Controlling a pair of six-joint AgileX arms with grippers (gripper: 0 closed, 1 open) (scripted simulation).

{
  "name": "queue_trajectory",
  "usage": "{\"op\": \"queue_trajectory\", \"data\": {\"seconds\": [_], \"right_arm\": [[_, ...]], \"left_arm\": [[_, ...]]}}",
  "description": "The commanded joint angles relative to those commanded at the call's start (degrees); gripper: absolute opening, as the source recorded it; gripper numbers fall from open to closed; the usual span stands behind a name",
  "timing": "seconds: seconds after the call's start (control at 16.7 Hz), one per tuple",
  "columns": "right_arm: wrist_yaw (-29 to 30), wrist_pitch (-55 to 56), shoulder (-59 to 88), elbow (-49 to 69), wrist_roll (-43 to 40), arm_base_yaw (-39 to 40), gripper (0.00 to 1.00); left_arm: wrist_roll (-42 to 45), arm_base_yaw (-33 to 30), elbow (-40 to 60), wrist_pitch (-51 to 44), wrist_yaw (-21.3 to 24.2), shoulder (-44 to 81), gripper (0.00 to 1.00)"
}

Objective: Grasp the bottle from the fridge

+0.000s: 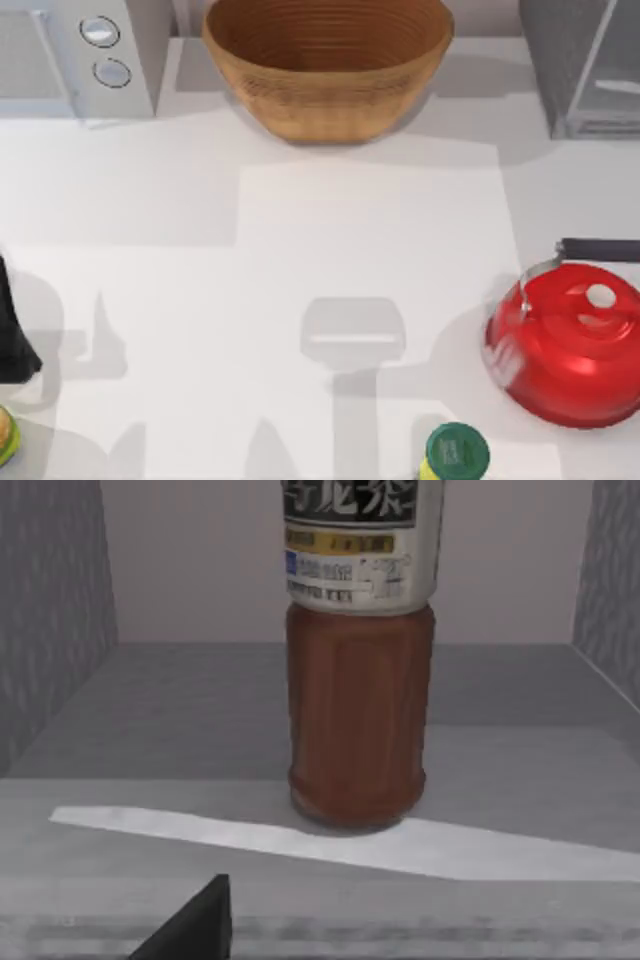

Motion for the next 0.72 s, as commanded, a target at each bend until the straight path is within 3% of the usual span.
{"op": "queue_trajectory", "data": {"seconds": [0.36, 0.72], "right_arm": [[8.11, -15.08, 8.42, 24.84, 0.07, 7.55, 1.0], [10.88, -19.97, 10.07, 30.64, 0.02, 10.15, 1.0]], "left_arm": [[0.0, 0.0, 0.0, 0.0, 0.0, 0.0, 1.0], [0.0, 0.0, 0.0, 0.0, 0.0, 0.0, 1.0]]}}
